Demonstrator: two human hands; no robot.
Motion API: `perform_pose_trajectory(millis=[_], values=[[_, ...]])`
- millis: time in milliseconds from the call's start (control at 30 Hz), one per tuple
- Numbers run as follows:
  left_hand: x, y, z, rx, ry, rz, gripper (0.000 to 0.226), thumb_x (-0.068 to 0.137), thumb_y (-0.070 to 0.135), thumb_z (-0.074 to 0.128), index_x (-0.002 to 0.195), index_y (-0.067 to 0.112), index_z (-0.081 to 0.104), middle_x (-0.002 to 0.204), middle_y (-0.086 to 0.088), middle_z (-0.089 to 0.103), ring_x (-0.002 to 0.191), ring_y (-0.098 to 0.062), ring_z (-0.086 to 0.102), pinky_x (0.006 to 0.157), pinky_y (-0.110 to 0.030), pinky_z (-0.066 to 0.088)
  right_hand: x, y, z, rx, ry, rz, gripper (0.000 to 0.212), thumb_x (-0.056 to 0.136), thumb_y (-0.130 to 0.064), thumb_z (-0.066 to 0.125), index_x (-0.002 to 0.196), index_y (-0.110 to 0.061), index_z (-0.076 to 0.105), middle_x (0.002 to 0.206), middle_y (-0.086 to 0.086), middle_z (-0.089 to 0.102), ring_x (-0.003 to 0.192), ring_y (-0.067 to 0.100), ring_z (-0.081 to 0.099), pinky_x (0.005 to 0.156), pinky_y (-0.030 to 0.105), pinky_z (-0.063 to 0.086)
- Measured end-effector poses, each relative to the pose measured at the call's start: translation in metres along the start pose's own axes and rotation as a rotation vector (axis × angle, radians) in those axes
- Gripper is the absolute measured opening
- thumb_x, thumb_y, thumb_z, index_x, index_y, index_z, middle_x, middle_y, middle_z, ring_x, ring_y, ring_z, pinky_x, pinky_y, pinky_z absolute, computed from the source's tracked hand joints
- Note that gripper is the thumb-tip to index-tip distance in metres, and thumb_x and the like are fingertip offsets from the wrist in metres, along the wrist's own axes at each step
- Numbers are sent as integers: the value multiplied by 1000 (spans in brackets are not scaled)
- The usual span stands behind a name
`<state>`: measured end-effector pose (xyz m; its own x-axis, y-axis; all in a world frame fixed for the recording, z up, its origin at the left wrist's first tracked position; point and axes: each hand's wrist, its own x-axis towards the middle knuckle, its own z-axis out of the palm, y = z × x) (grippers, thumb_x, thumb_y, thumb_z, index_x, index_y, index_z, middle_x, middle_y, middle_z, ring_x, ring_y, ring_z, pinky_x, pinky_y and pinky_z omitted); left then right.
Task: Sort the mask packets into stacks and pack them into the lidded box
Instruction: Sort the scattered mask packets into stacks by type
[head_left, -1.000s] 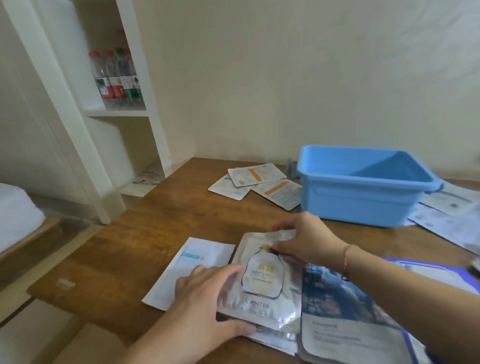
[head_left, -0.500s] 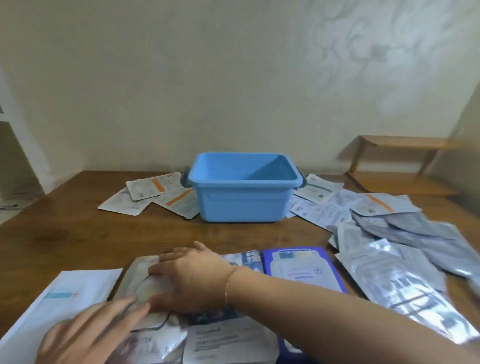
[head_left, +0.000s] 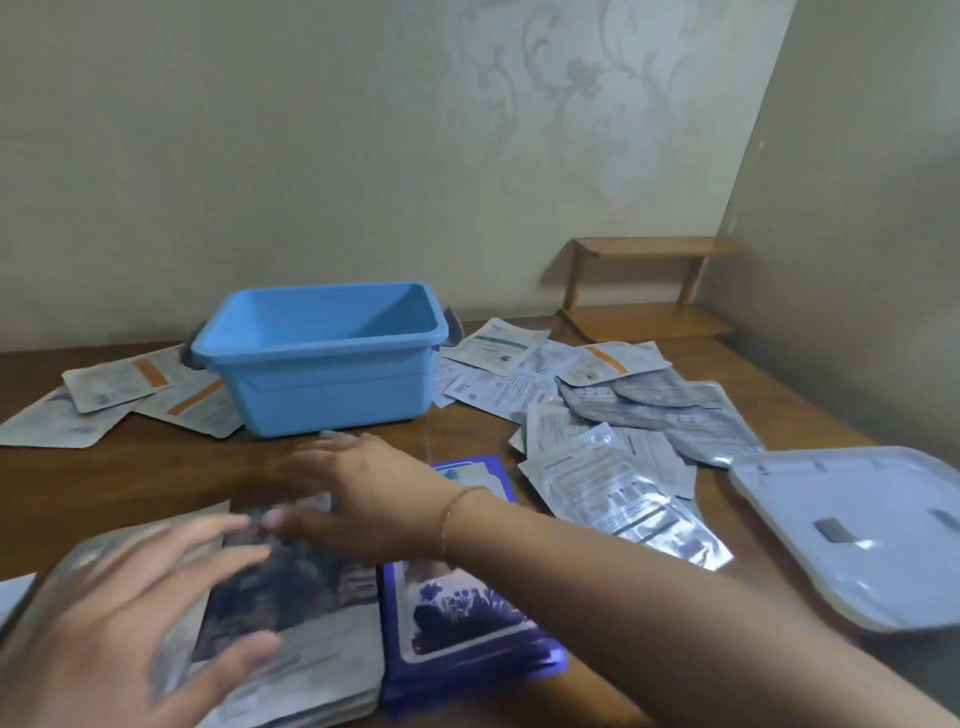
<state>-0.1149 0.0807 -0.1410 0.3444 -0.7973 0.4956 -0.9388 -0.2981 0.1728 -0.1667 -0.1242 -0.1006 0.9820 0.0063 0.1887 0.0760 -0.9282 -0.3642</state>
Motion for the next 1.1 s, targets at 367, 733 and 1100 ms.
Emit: perform_pose_trajectory(millis=[367, 733, 1100], values=[[157, 124, 75, -166, -440, 75, 59, 86, 63, 57, 135, 30, 52, 138, 12, 50, 130, -10, 41, 111, -36, 34, -207, 105, -73, -252, 138, 721, 50, 86, -54, 60, 129, -28, 56, 125, -8, 56, 120, 13, 50, 94, 28, 46], [222, 148, 127, -284, -606, -166, 54, 80, 43, 76, 127, 27, 55, 118, 5, 59, 102, -13, 57, 84, -26, 46, -239, 116, -56, -168, 181, 893, 61, 79, -67, 57, 129, -33, 47, 120, -9, 51, 119, 15, 46, 92, 31, 45], [233, 142, 121, -598, -561, -344, 19, 95, 25, 62, 93, 8, 72, 92, -12, 71, 81, -21, 61, 77, -34, 51, -240, 115, -53, 226, 536, 865, 29, 69, -39, 83, 86, -25, 63, 83, -8, 67, 76, 2, 61, 65, 21, 47]])
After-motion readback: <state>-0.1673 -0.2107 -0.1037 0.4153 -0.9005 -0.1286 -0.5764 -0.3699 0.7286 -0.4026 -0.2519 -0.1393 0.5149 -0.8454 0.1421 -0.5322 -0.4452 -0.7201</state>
